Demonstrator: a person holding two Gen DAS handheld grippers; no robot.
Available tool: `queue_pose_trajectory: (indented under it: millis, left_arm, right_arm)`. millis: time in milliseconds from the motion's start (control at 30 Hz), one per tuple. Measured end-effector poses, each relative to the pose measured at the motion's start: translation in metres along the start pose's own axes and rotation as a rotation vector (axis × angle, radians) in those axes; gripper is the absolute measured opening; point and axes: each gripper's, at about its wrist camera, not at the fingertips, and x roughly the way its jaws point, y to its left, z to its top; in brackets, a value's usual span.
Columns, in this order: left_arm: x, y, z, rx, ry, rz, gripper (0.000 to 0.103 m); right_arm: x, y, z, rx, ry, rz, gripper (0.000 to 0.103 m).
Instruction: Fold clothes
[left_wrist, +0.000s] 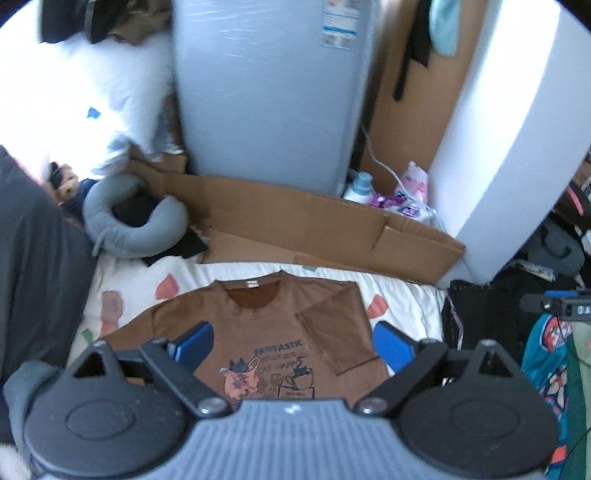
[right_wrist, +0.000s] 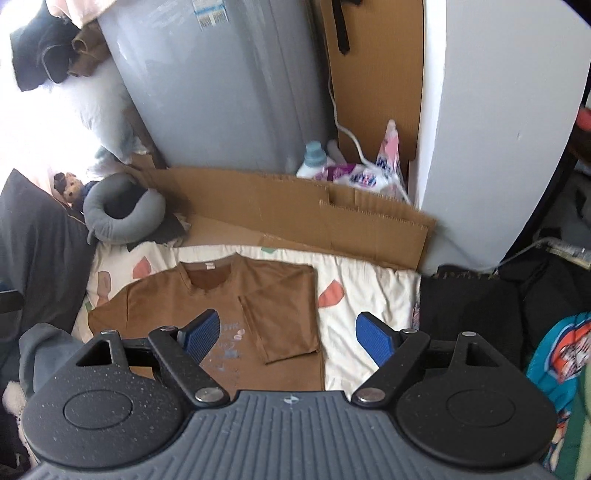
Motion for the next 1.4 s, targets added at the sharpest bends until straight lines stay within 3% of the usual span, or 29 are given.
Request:
queue_pose_trajectory:
  millis: [300, 633, 900, 1400]
  left_arm:
    - [-0.034, 0.058, -0.007, -0.112, 0.002, 0.045, 0.095]
    - [-0.052, 0.115, -0.024, -0.127, 0.021, 0.105, 0.095]
    - [-0.040, 0.155, -0.042, -0.162, 0.041, 0.114, 0.095]
    - [0.015, 0.201, -0.089, -0.213, 0.048, 0.182, 0.095]
  right_arm:
    - [-0.048, 0.027, 0.016, -0.028, -0.014, 0.005, 0.086]
    - [-0.055, 0.063, 0.028, -0.035, 0.016, 0.022, 0.086]
    - [-0.030, 0.102, 0.019, -0.073, 0.040, 0.027, 0.086]
    - [0.061, 0.169, -0.029, -0.151, 0.130, 0.075, 0.086]
